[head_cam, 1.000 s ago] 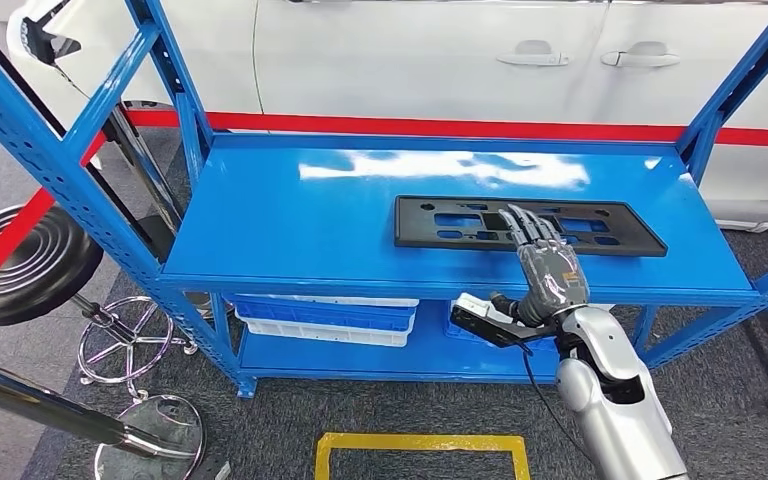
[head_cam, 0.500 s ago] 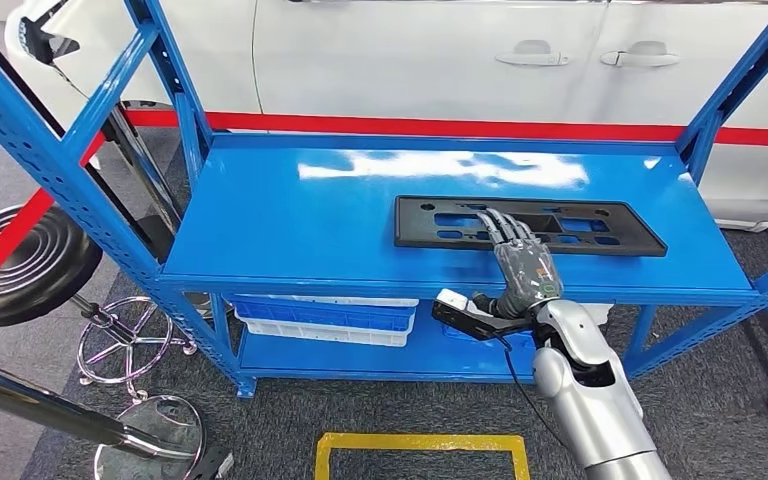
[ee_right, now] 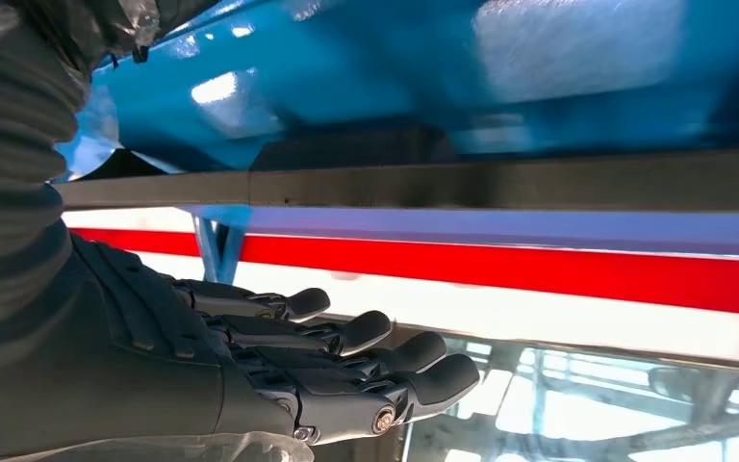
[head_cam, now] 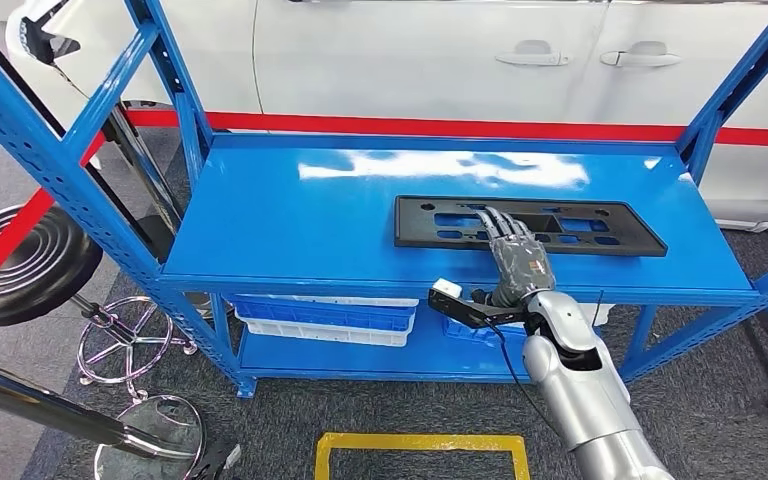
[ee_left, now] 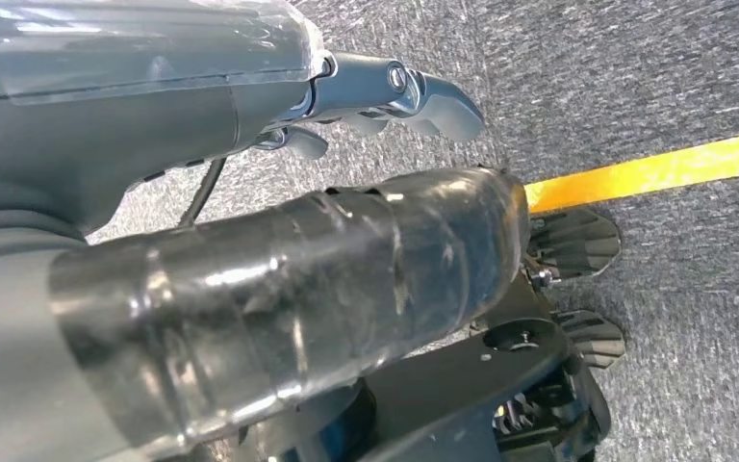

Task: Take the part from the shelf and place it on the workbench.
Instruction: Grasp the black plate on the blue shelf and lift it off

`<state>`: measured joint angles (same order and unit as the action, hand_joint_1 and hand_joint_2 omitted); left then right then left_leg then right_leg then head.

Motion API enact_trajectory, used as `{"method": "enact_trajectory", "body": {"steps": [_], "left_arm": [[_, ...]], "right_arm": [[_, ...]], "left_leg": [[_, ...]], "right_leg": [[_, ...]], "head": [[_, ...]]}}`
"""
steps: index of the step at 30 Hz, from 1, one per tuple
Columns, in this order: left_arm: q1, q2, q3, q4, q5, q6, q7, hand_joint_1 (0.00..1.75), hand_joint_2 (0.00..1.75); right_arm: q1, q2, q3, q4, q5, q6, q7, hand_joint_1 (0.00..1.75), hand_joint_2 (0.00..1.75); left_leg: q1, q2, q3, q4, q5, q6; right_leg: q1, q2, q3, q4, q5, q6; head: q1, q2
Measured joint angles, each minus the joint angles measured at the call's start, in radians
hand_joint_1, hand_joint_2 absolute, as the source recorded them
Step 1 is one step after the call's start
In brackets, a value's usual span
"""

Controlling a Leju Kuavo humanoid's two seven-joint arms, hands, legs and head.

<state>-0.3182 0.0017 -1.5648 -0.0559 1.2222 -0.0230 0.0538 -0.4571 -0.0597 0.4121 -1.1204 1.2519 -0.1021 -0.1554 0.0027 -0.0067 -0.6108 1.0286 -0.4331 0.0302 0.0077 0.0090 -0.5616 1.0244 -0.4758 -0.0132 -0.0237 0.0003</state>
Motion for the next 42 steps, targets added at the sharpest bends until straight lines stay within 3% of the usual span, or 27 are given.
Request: {"method": "enact_trajectory", "body": {"steps": [15,30,35,38,40,42], "left_arm": [[-0.011,-0.012,0.000,-0.016,0.007,0.001,0.003,0.00,0.00],[-0.023,-0.016,0.000,-0.023,0.008,-0.007,0.024,0.00,0.00],[-0.025,-0.016,0.000,-0.023,-0.002,-0.007,0.024,0.00,0.00],[-0.028,-0.017,0.000,-0.024,-0.007,-0.007,0.024,0.00,0.00],[-0.030,-0.018,0.000,-0.025,-0.008,-0.007,0.024,0.00,0.00],[-0.032,-0.019,0.000,-0.025,-0.010,-0.007,0.024,0.00,0.00]], "right_arm": [[-0.112,0.011,-0.081,0.226,0.041,-0.029,0.043,0.00,1.75],[-0.160,0.036,-0.106,0.334,0.088,-0.057,0.034,0.00,1.75],[-0.161,0.046,-0.106,0.345,0.093,-0.058,0.029,0.00,1.75],[-0.163,0.050,-0.106,0.347,0.094,-0.058,0.029,0.00,1.75],[-0.165,0.050,-0.107,0.349,0.095,-0.057,0.029,0.00,1.75],[-0.163,0.051,-0.107,0.352,0.096,-0.056,0.028,0.00,1.75]], "left_leg": [[0.000,0.000,0.000,0.000,0.000,0.000],[-0.001,0.000,0.000,0.002,0.000,0.001],[-0.005,0.000,0.000,0.005,-0.002,0.004],[-0.001,0.001,0.004,-0.005,0.000,0.010],[0.007,0.004,0.013,-0.021,0.005,0.019],[0.011,0.006,0.017,-0.028,0.007,0.024]], "right_leg": [[0.000,0.000,0.000,0.000,0.000,0.000],[-0.002,0.001,0.001,-0.001,0.001,0.001],[-0.004,0.001,0.001,-0.002,0.001,0.003],[-0.004,0.001,0.003,-0.004,0.001,0.010],[-0.005,0.000,-0.013,0.031,-0.021,0.020],[-0.013,-0.002,-0.072,0.143,-0.075,0.031]], "head": [[0.000,0.000],[0.000,0.000],[0.000,0.000],[0.000,0.000],[0.001,0.000],[0.003,0.000]]}}
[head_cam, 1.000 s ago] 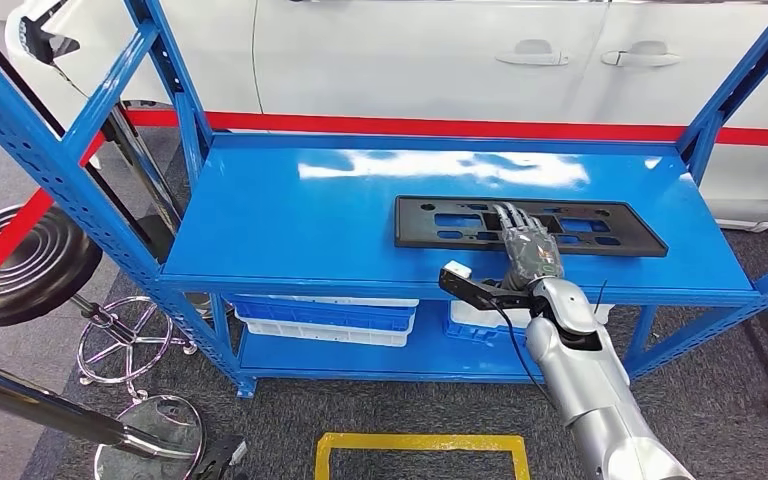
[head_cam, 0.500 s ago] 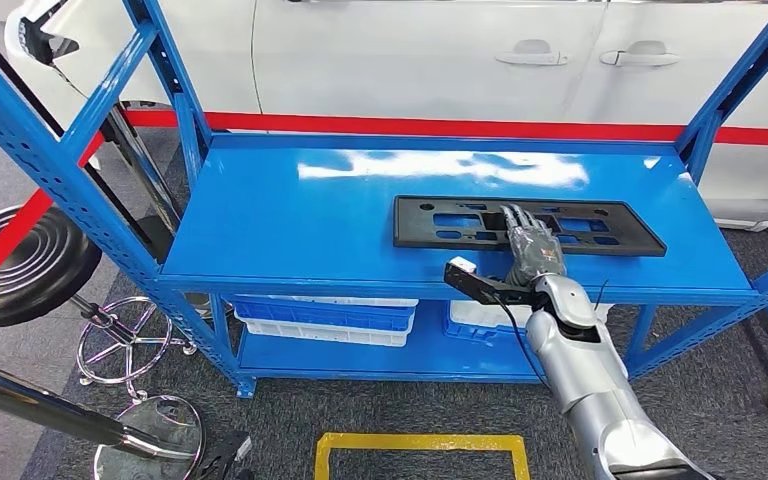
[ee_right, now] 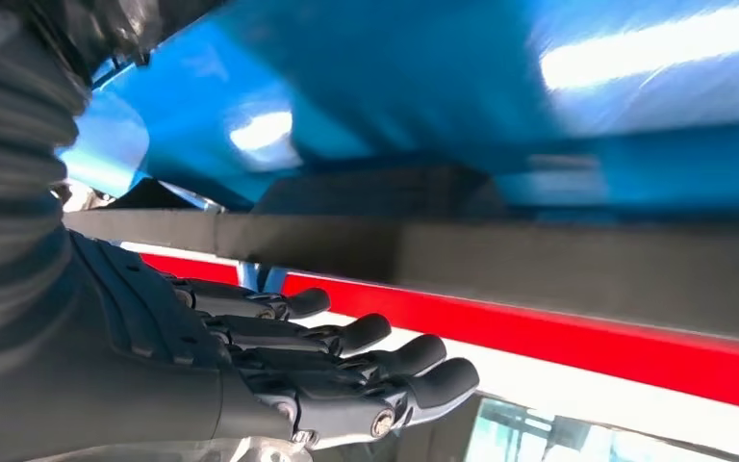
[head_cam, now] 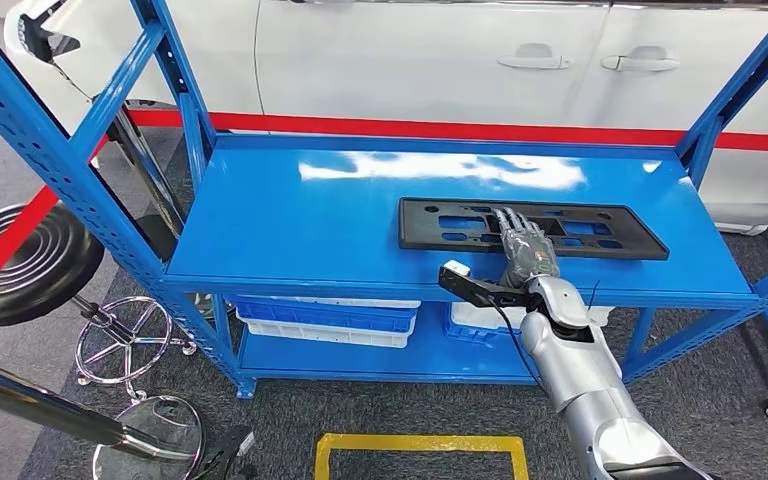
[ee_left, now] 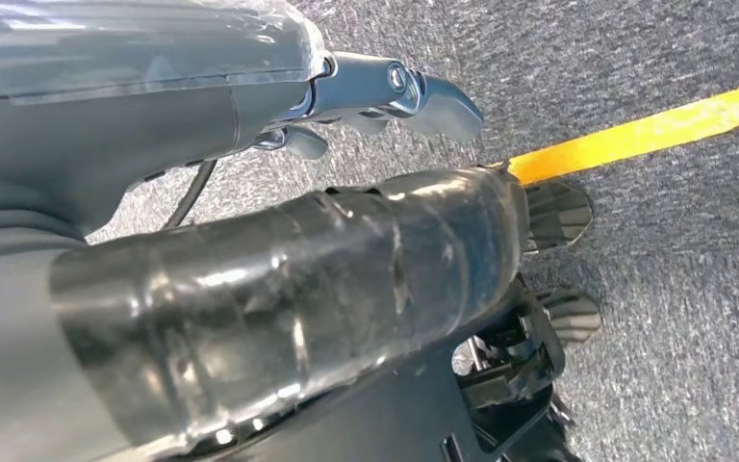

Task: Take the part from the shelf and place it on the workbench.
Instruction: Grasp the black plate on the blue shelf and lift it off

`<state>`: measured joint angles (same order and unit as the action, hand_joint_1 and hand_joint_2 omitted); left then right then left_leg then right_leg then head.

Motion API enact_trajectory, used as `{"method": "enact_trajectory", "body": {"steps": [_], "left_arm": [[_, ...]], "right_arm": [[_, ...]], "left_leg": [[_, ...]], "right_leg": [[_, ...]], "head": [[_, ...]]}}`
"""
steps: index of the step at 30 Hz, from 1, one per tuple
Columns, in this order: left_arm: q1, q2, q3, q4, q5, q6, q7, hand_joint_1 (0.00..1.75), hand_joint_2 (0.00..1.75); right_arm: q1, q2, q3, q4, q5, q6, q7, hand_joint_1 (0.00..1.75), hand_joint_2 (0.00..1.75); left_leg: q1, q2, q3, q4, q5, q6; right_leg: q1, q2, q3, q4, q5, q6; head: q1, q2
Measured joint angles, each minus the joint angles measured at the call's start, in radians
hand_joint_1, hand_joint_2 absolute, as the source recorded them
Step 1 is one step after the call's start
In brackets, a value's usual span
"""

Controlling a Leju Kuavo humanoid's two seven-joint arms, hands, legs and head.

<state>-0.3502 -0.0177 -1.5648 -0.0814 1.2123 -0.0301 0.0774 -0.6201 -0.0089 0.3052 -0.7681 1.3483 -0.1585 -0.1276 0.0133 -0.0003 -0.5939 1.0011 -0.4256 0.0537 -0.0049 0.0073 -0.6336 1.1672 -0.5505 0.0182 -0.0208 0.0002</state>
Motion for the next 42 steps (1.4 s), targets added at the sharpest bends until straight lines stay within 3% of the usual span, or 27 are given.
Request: {"method": "enact_trajectory", "body": {"steps": [2,3,4,6,7,8,10,12,14,15,17,18,19,21,23,26,39,42], "left_arm": [[0.000,0.000,0.000,0.000,-0.001,0.000,0.000,0.00,0.00],[0.000,-0.001,0.000,-0.001,-0.001,0.000,0.000,0.00,0.00],[0.001,-0.001,0.000,-0.001,-0.001,0.000,0.000,0.00,0.00],[0.001,-0.001,0.000,-0.001,-0.001,0.000,0.000,0.00,0.00],[0.000,-0.001,0.000,-0.001,-0.002,0.000,0.000,0.00,0.00],[0.000,-0.001,0.000,-0.001,-0.003,0.000,0.000,0.00,0.00],[0.001,-0.001,0.000,-0.001,-0.006,0.000,-0.002,0.00,0.00],[0.001,0.000,0.000,-0.001,-0.009,0.000,-0.003,0.00,0.00],[0.001,0.000,0.000,-0.001,-0.011,0.000,-0.005,0.00,0.00],[0.002,0.000,0.000,-0.001,-0.012,0.000,-0.005,0.00,0.00],[0.008,0.000,0.000,-0.001,-0.018,0.002,-0.011,0.00,0.00],[0.011,0.000,0.000,-0.001,-0.021,0.003,-0.015,0.00,0.00],[0.014,0.001,0.000,-0.001,-0.024,0.005,-0.020,0.00,0.00],[0.015,0.002,0.000,-0.001,-0.028,0.008,-0.025,0.00,0.00],[0.014,0.003,0.000,-0.001,-0.029,0.010,-0.027,0.00,0.00],[0.015,0.003,0.000,-0.001,-0.030,0.010,-0.027,0.00,0.00],[0.017,0.006,0.000,-0.001,-0.043,0.012,-0.033,0.00,0.00],[0.018,0.006,0.000,-0.001,-0.053,0.015,-0.040,0.00,1.31]], "right_arm": [[0.003,0.001,0.000,0.003,0.001,0.000,-0.002,0.00,1.75],[0.003,0.002,0.000,0.004,0.001,0.000,-0.003,0.00,1.75],[0.003,0.002,0.000,0.004,0.001,0.000,-0.003,0.00,1.75],[0.003,0.002,0.000,0.005,0.001,0.000,-0.004,0.00,1.75],[0.002,0.002,0.000,0.006,0.001,0.001,-0.005,0.00,1.75],[0.002,0.003,0.000,0.006,0.001,0.001,-0.006,0.00,1.75],[0.000,0.003,0.000,0.007,0.001,0.002,-0.008,0.00,1.75],[-0.003,0.005,0.000,0.006,0.002,0.002,-0.009,0.73,1.75],[-0.004,0.008,0.000,0.006,0.004,0.004,-0.009,1.60,1.75],[-0.002,0.008,0.000,0.007,0.004,0.007,-0.009,1.71,1.75],[0.004,0.009,0.000,0.008,0.004,0.012,-0.008,1.75,1.75],[0.007,0.009,0.000,0.009,0.004,0.014,-0.007,1.75,1.75],[0.010,0.009,0.000,0.009,0.004,0.014,-0.007,1.75,1.75],[0.016,0.009,0.000,0.008,0.004,0.015,-0.005,1.75,1.75],[0.020,0.008,0.000,0.008,0.004,0.015,-0.001,1.75,1.75],[0.022,0.006,-0.002,0.007,0.004,0.013,0.001,1.75,1.75],[0.026,0.004,-0.003,-0.001,0.007,0.019,0.000,1.75,1.75],[0.029,0.004,-0.003,-0.009,0.007,0.022,0.000,1.75,1.75]], "left_leg": [[0.003,0.001,0.001,0.001,-0.002,-0.002],[0.005,0.001,0.002,0.003,-0.005,-0.005],[0.010,0.000,0.005,0.005,-0.009,-0.010],[0.018,-0.002,0.011,0.013,-0.019,-0.024],[0.019,-0.004,0.012,0.018,-0.025,-0.032],[0.018,-0.005,0.013,0.020,-0.029,-0.040],[0.017,-0.006,0.016,0.015,-0.031,-0.055],[0.020,-0.005,0.021,0.019,-0.040,-0.067],[0.022,-0.004,-0.008,0.086,-0.078,-0.070],[0.022,-0.004,-0.041,0.148,-0.106,-0.069],[0.020,-0.003,-0.120,0.275,-0.143,-0.068],[0.019,-0.003,-0.141,0.298,-0.135,-0.066],[0.018,-0.003,-0.142,0.282,-0.106,-0.063],[0.013,-0.003,-0.097,0.162,-0.026,-0.050],[0.008,-0.004,-0.052,0.059,0.013,-0.041],[0.004,-0.004,-0.042,0.035,0.013,-0.045],[0.000,-0.006,-0.041,0.035,0.007,-0.035],[0.000,-0.006,-0.041,0.035,0.008,-0.035]], "right_leg": [[-0.012,-0.001,-0.067,0.113,-0.032,0.011],[-0.018,-0.002,-0.080,0.125,-0.020,0.016],[-0.024,-0.003,-0.073,0.097,0.011,0.022],[-0.031,-0.006,-0.018,-0.033,0.086,0.031],[-0.031,-0.006,0.007,-0.090,0.107,0.031],[-0.029,-0.006,0.022,-0.125,0.115,0.028],[-0.021,-0.003,0.028,-0.138,0.108,0.012],[-0.023,-0.002,0.038,-0.143,0.106,-0.006],[-0.024,-0.004,0.052,-0.150,0.104,-0.023],[-0.021,-0.006,0.056,-0.150,0.101,-0.029],[-0.014,-0.005,0.061,-0.148,0.095,-0.038],[-0.011,-0.003,0.063,-0.146,0.091,-0.040],[-0.008,-0.001,0.066,-0.144,0.087,-0.041],[-0.005,0.003,0.076,-0.140,0.074,-0.038],[0.000,0.006,0.078,-0.131,0.064,-0.031],[0.002,0.008,0.075,-0.130,0.061,-0.028],[0.000,0.005,0.084,-0.146,0.063,-0.019],[0.000,0.005,0.085,-0.146,0.063,-0.017]], "head": [[0.000,0.000],[0.000,0.000],[0.000,0.000],[0.000,0.000],[0.000,0.000],[0.000,0.000],[0.000,0.000],[0.000,0.000],[-0.002,0.000],[-0.002,0.000],[-0.002,0.000],[-0.002,0.000],[-0.002,0.000],[-0.002,0.000],[-0.002,0.000],[-0.001,0.000],[-0.001,0.000],[-0.001,0.000]]}}
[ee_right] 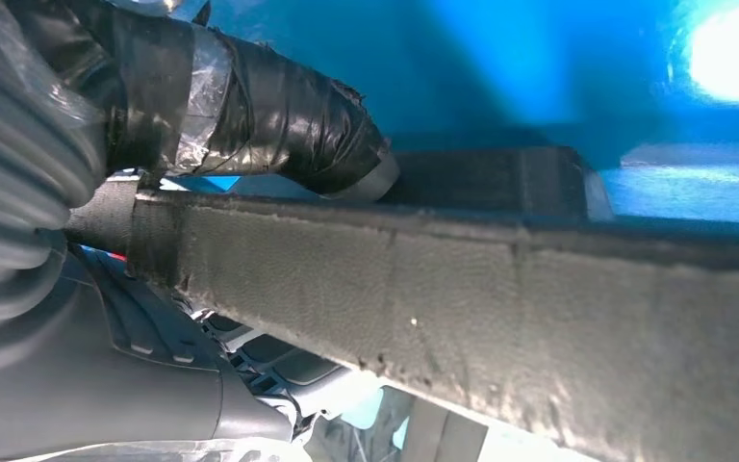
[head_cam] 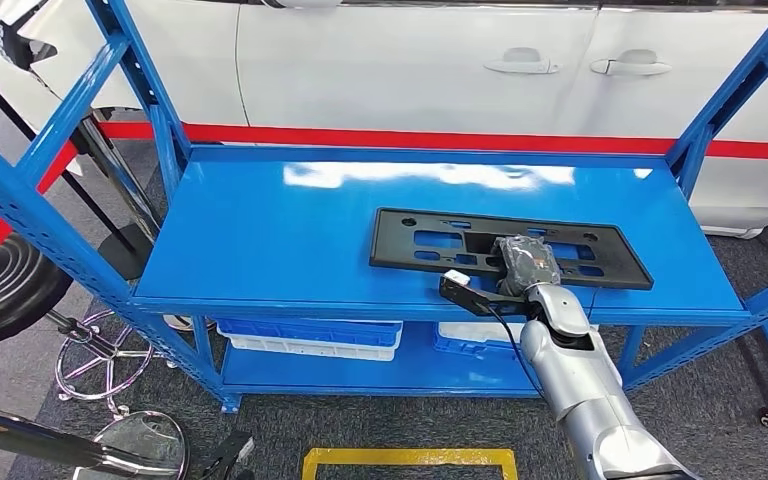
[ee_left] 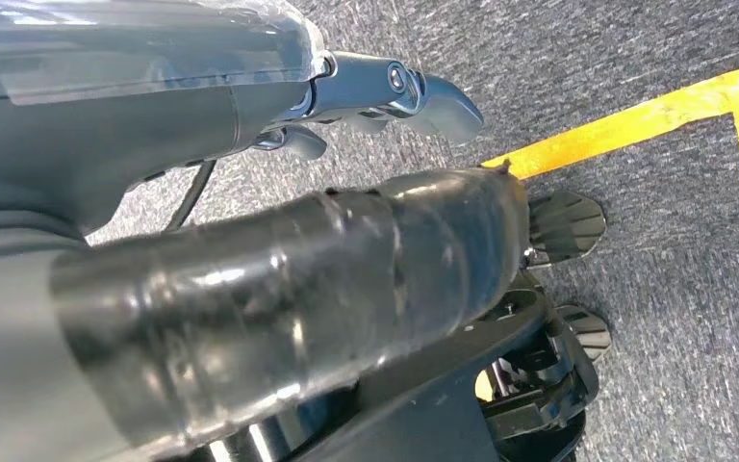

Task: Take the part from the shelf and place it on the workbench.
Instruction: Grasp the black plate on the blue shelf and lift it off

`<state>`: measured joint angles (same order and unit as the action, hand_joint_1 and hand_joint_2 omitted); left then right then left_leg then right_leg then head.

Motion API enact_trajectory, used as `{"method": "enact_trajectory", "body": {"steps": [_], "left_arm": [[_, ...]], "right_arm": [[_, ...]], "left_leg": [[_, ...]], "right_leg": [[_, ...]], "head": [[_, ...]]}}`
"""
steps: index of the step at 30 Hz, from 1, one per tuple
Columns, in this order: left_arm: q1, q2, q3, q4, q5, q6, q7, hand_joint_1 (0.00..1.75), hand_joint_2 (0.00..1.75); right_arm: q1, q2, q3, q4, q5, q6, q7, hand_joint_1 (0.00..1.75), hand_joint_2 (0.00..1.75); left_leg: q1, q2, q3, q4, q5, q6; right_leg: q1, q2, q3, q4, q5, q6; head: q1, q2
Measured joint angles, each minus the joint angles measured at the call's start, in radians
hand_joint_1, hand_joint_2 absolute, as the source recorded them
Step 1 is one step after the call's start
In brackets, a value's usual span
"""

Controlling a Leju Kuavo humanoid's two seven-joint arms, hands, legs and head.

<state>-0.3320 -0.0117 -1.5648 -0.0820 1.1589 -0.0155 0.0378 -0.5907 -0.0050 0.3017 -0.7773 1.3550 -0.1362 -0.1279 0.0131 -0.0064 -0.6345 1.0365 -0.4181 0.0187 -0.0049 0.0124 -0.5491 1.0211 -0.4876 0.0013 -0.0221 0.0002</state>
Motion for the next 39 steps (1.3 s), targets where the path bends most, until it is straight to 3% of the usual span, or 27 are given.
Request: {"method": "enact_trajectory", "body": {"steps": [1,9,15,24,29,31,34,35,36,37,39], "left_arm": [[0.000,0.000,0.000,0.000,-0.002,0.002,-0.002,0.00,1.75],[0.005,0.001,0.000,0.000,-0.027,0.016,-0.014,0.00,1.75],[0.024,0.003,0.000,0.005,-0.008,0.017,-0.019,0.00,1.75],[0.041,0.005,0.000,0.021,-0.012,0.017,-0.030,0.00,1.75],[0.042,0.011,0.000,0.027,-0.018,0.013,-0.033,0.00,1.75],[0.041,0.011,0.000,0.027,-0.019,0.012,-0.033,0.00,1.75],[0.041,0.011,0.000,0.027,-0.025,0.008,-0.032,0.00,1.75],[0.043,0.011,0.000,0.028,-0.029,0.007,-0.032,0.00,1.75],[0.044,0.011,0.000,0.028,-0.033,0.006,-0.032,0.00,1.75],[0.046,0.011,0.000,0.028,-0.037,0.006,-0.032,0.00,1.75],[0.046,0.012,0.000,0.028,-0.045,0.006,-0.032,0.00,1.75]], "right_arm": [[0.001,0.000,0.000,-0.003,0.000,0.001,0.000,1.75,1.75],[0.033,-0.001,-0.003,-0.066,-0.073,0.021,-0.060,1.75,1.75],[0.099,-0.004,-0.005,-0.332,-0.217,0.137,-0.084,1.75,1.75],[0.139,-0.028,0.009,-0.636,-0.319,0.191,-0.091,1.75,1.75],[0.151,-0.053,0.040,-0.718,-0.344,0.173,-0.107,1.75,1.75],[0.156,-0.063,0.049,-0.741,-0.348,0.170,-0.111,1.75,1.75],[0.171,-0.079,0.064,-0.768,-0.351,0.157,-0.124,1.75,1.75],[0.180,-0.085,0.069,-0.777,-0.348,0.148,-0.129,1.75,1.75],[0.189,-0.090,0.075,-0.787,-0.342,0.139,-0.133,1.75,1.75],[0.198,-0.095,0.082,-0.798,-0.335,0.129,-0.136,1.75,1.75],[0.209,-0.106,0.097,-0.821,-0.319,0.111,-0.141,1.75,1.75]], "left_leg": [[0.000,0.000,0.000,0.000,0.000,0.000],[0.000,0.000,0.001,0.000,0.000,0.000],[0.000,0.002,0.001,-0.001,0.000,0.000],[0.000,-0.001,-0.001,-0.001,0.000,0.000],[-0.003,-0.001,0.004,-0.008,-0.002,0.016],[0.004,0.003,0.018,-0.029,0.009,0.024],[0.007,0.005,0.023,-0.039,0.016,0.029],[0.008,0.004,0.022,-0.038,0.016,0.029],[0.010,0.003,0.021,-0.036,0.015,0.027],[0.013,0.003,0.020,-0.032,0.013,0.024],[0.021,0.002,0.014,-0.018,0.005,0.009]], "right_leg": [[0.000,0.000,0.000,0.000,0.000,0.000],[0.002,0.001,0.000,0.001,0.000,0.001],[0.002,0.002,-0.001,0.002,-0.001,0.001],[0.001,-0.001,-0.002,0.002,-0.002,0.002],[-0.007,-0.001,0.001,-0.004,-0.004,0.016],[-0.008,-0.003,-0.007,0.026,-0.029,0.022],[-0.016,-0.005,-0.086,0.197,-0.124,0.034],[-0.020,-0.006,-0.111,0.246,-0.137,0.039],[-0.025,-0.006,-0.121,0.262,-0.129,0.044],[-0.031,-0.007,-0.112,0.239,-0.102,0.050],[-0.040,-0.010,-0.056,0.119,-0.034,0.063]], "head": [[0.000,0.000],[0.000,0.000],[0.000,0.000],[0.000,0.000],[0.000,0.000],[0.000,0.000],[0.000,0.000],[0.000,0.000],[0.000,0.000],[0.000,0.000],[0.000,0.000]]}}
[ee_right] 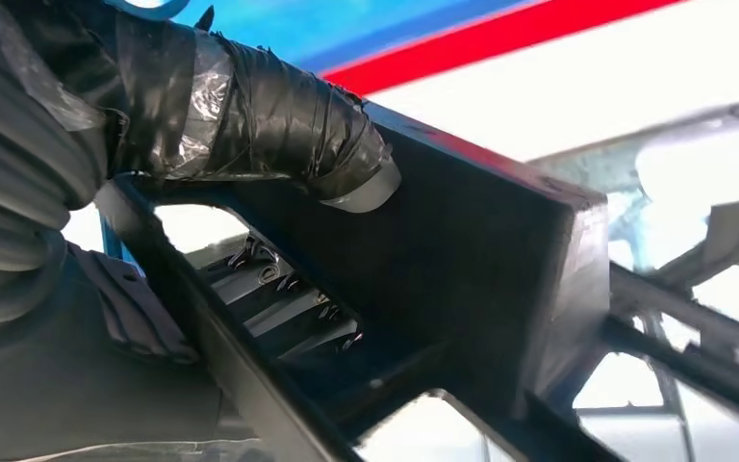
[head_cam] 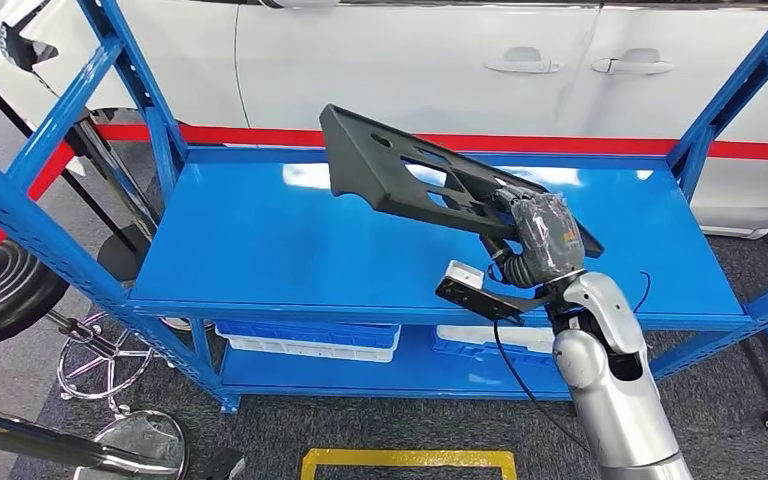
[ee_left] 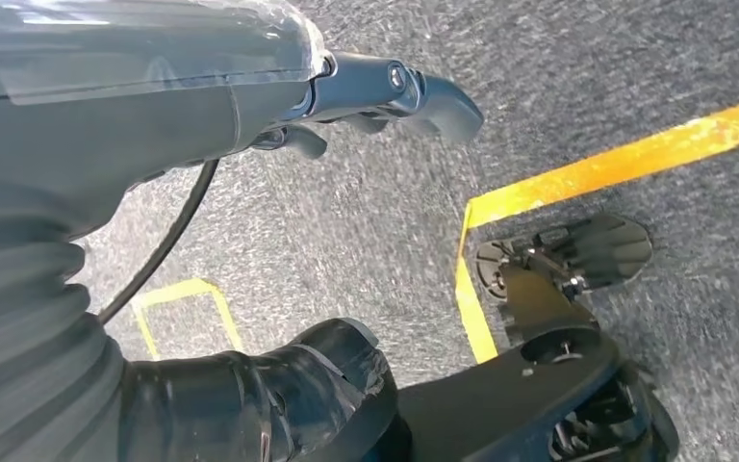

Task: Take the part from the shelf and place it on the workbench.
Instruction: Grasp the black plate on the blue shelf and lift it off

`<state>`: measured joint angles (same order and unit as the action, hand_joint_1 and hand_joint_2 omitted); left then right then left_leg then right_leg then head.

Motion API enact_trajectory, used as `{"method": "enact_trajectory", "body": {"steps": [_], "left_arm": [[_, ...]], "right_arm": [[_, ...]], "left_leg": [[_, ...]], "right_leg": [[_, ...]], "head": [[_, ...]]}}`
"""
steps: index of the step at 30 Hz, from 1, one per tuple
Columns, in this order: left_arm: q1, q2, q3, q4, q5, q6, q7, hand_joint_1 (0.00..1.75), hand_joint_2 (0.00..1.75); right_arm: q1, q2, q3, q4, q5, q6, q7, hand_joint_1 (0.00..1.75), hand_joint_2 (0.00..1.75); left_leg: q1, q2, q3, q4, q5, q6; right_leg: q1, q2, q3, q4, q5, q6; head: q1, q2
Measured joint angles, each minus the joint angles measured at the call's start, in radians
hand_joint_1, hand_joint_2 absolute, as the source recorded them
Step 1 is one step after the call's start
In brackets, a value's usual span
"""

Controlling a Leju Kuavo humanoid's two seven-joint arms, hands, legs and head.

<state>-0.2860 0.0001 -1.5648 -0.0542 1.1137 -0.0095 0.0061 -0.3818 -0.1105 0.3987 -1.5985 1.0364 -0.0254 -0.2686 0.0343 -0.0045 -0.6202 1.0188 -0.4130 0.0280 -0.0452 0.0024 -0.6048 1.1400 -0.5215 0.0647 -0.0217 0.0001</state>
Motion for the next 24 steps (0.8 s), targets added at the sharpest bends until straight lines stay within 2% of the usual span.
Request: {"method": "enact_trajectory", "body": {"steps": [1,2,4,6,7,8,10,11,12,13,14,16,17,18,19,21,22,23,24], "left_arm": [[-0.001,0.000,0.000,0.001,-0.004,0.000,0.000,0.00,1.75],[-0.001,0.001,0.000,0.001,-0.008,0.000,0.000,0.00,1.75],[-0.001,0.002,0.000,0.002,-0.015,0.000,0.001,0.00,1.75],[0.000,0.002,0.000,0.002,-0.023,0.000,0.002,0.00,1.75],[0.000,0.002,0.000,0.002,-0.027,0.000,0.003,0.00,1.75],[-0.001,0.002,0.000,0.002,-0.031,0.000,0.003,0.00,1.75],[-0.002,0.002,0.000,0.002,-0.039,-0.001,0.003,0.00,1.75],[-0.003,0.002,0.000,0.002,-0.043,-0.001,0.003,0.00,1.75],[-0.003,0.002,0.000,0.002,-0.046,-0.002,0.003,0.00,1.75],[-0.003,0.002,0.000,0.002,-0.050,-0.002,0.003,0.00,1.75],[-0.003,0.002,0.000,0.002,-0.053,-0.002,0.003,0.00,1.75],[-0.007,0.005,0.000,0.003,-0.056,-0.002,0.003,0.00,1.75],[-0.009,0.007,0.000,0.003,-0.057,-0.002,0.003,0.00,1.75],[-0.012,0.008,0.000,0.004,-0.059,-0.003,0.003,0.00,1.75],[-0.013,0.009,0.000,0.004,-0.062,-0.003,0.003,0.00,1.75],[-0.015,0.007,0.000,0.004,-0.066,-0.003,0.004,0.00,1.75],[-0.015,0.006,0.000,0.004,-0.069,-0.003,0.004,0.00,1.75],[-0.015,0.005,0.000,0.004,-0.072,-0.003,0.004,0.00,1.75],[-0.016,0.004,0.000,0.004,-0.076,-0.003,0.004,0.00,1.75]], "right_arm": [[0.004,-0.004,0.007,-0.011,0.006,-0.008,-0.002,1.75,1.75],[0.008,-0.008,0.014,-0.022,0.012,-0.014,-0.003,1.75,1.75],[0.016,-0.016,0.025,-0.039,0.020,-0.026,-0.006,1.75,1.75],[0.022,-0.022,0.033,-0.052,0.027,-0.040,-0.012,1.75,1.75],[0.024,-0.025,0.036,-0.059,0.030,-0.050,-0.017,1.75,1.75],[0.027,-0.027,0.039,-0.065,0.033,-0.059,-0.022,1.75,1.75],[0.033,-0.033,0.044,-0.076,0.039,-0.076,-0.031,1.75,1.75],[0.037,-0.036,0.046,-0.080,0.044,-0.084,-0.036,1.75,1.75],[0.041,-0.039,0.049,-0.083,0.050,-0.092,-0.040,1.75,1.75],[0.045,-0.042,0.051,-0.086,0.057,-0.100,-0.043,1.75,1.75],[0.048,-0.045,0.053,-0.090,0.062,-0.106,-0.046,1.75,1.75],[0.050,-0.049,0.058,-0.098,0.067,-0.115,-0.049,1.75,1.75],[0.051,-0.051,0.060,-0.102,0.069,-0.118,-0.049,1.75,1.75],[0.051,-0.053,0.062,-0.104,0.070,-0.120,-0.050,1.75,1.75],[0.053,-0.054,0.064,-0.107,0.071,-0.123,-0.051,1.75,1.75],[0.057,-0.059,0.068,-0.112,0.073,-0.127,-0.053,1.75,1.75],[0.060,-0.063,0.069,-0.115,0.073,-0.129,-0.054,1.75,1.75],[0.062,-0.067,0.070,-0.117,0.073,-0.132,-0.055,1.75,1.75],[0.064,-0.072,0.072,-0.120,0.072,-0.134,-0.056,1.75,1.75]], "left_leg": [[0.002,-0.001,-0.004,0.008,-0.003,-0.010],[0.002,-0.002,-0.007,0.015,-0.004,-0.019],[0.000,-0.005,-0.013,0.017,0.003,-0.036],[0.002,-0.004,-0.021,0.022,-0.004,-0.048],[0.003,-0.002,-0.031,0.044,-0.028,-0.050],[0.004,0.000,-0.047,0.088,-0.067,-0.050],[0.002,0.001,-0.089,0.218,-0.155,-0.048],[0.000,0.001,-0.102,0.275,-0.181,-0.046],[-0.003,0.001,-0.102,0.303,-0.188,-0.042],[-0.008,0.001,-0.084,0.296,-0.178,-0.036],[-0.014,0.001,-0.047,0.252,-0.155,-0.025],[-0.028,0.001,0.052,0.109,-0.121,0.002],[-0.034,0.001,0.087,0.053,-0.114,0.010],[-0.039,0.001,0.106,0.018,-0.113,0.015],[-0.042,0.001,0.110,0.003,-0.110,0.015],[-0.041,0.003,0.103,-0.013,-0.087,0.018],[-0.038,0.005,0.099,-0.022,-0.073,0.022],[-0.033,0.008,0.092,-0.030,-0.058,0.026],[-0.031,0.011,0.082,-0.033,-0.045,0.029]], "right_leg": [[0.000,0.003,0.024,-0.050,0.024,0.000],[0.001,0.006,0.037,-0.081,0.033,-0.004],[0.008,0.013,0.030,-0.083,0.037,-0.024],[0.007,0.011,0.019,-0.086,0.044,-0.047],[0.006,0.009,0.012,-0.088,0.051,-0.059],[0.007,0.007,0.005,-0.090,0.059,-0.070],[0.017,0.004,-0.013,-0.090,0.072,-0.084],[0.023,0.003,-0.022,-0.089,0.078,-0.088],[0.029,0.002,-0.032,-0.087,0.085,-0.090],[0.035,0.002,-0.041,-0.086,0.091,-0.092],[0.040,0.002,-0.049,-0.086,0.097,-0.093],[0.047,0.001,-0.059,-0.085,0.110,-0.092],[0.047,0.001,-0.062,-0.086,0.117,-0.088],[0.045,0.000,-0.063,-0.089,0.124,-0.084],[0.044,-0.001,-0.064,-0.092,0.132,-0.077],[0.041,-0.001,-0.065,-0.100,0.142,-0.064],[0.042,0.000,-0.071,-0.091,0.125,-0.059],[0.041,0.001,-0.081,-0.063,0.089,-0.053],[0.038,0.001,-0.096,-0.014,0.039,-0.049]], "head": [[0.000,0.000],[0.000,0.000],[0.000,0.000],[0.000,0.000],[0.000,0.000],[-0.001,0.000],[-0.001,0.000],[-0.001,0.000],[-0.001,0.000],[-0.001,0.000],[-0.001,0.000],[-0.001,0.000],[-0.001,0.000],[-0.001,0.000],[0.000,0.000],[-0.001,0.000],[0.000,0.000],[0.001,0.000],[0.001,0.000]]}}
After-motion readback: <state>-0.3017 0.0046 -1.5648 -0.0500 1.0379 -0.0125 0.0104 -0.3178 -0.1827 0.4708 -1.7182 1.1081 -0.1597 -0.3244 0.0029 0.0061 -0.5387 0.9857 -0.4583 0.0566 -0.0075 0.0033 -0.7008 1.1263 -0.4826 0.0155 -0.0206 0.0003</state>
